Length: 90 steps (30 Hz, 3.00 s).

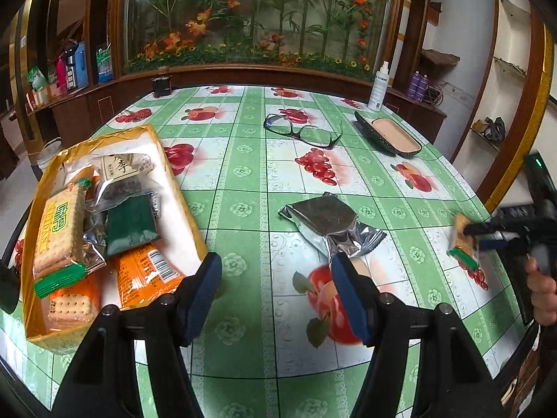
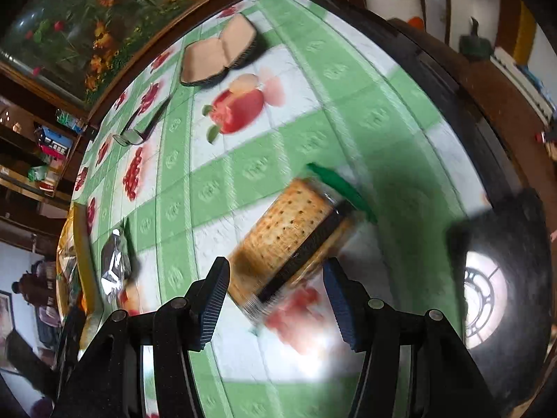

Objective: Organize snacks
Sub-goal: 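Grasp the silver foil packet with the right gripper, then the long cracker sleeve, then grasp the silver foil packet with the left gripper while the right holds the cracker sleeve, then carry the foil packet with the left gripper while the right carries the cracker sleeve toward the tray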

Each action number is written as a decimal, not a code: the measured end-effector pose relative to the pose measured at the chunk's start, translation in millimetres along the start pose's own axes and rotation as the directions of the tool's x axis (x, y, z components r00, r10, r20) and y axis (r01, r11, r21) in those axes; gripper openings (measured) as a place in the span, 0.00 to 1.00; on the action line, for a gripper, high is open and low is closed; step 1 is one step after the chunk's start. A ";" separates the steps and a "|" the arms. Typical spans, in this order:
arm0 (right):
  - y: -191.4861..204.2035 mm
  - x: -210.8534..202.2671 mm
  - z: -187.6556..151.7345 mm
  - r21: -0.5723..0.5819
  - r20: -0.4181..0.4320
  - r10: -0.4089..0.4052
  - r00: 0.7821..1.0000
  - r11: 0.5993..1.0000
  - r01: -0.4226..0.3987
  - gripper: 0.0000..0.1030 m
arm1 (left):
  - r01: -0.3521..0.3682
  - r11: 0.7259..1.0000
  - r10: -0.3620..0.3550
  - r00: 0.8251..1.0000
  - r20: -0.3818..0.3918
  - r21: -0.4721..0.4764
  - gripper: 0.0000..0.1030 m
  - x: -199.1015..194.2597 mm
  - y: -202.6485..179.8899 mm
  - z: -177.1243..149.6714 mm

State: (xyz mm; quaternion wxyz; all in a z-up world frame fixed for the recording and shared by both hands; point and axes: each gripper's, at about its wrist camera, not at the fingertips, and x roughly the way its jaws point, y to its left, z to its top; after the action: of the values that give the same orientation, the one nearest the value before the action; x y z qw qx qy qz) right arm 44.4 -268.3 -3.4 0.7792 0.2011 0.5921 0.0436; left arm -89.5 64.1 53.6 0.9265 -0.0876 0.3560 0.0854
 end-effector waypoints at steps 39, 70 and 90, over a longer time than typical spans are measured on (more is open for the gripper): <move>100.4 55.6 -1.7 -0.518 0.152 -0.037 0.988 0.848 0.112 0.48 | -0.132 0.991 0.125 0.973 -0.195 -0.022 0.80 110.8 -52.6 34.5; 126.9 65.6 -24.5 -0.598 0.223 -0.039 0.974 0.783 0.168 0.49 | -0.079 0.994 0.072 0.992 -0.099 -0.071 0.57 98.4 -27.5 34.3; 125.3 64.5 -22.1 -0.583 0.213 -0.032 0.976 0.798 0.153 0.48 | -0.130 0.991 0.129 0.990 -0.053 -0.014 0.57 89.0 -39.2 35.5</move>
State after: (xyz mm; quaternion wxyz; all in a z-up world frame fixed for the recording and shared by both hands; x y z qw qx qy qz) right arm 64.0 -128.0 -20.8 0.8575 -0.0799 0.4791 0.1695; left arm 7.3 42.6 23.4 0.9086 -0.0745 0.3842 0.1460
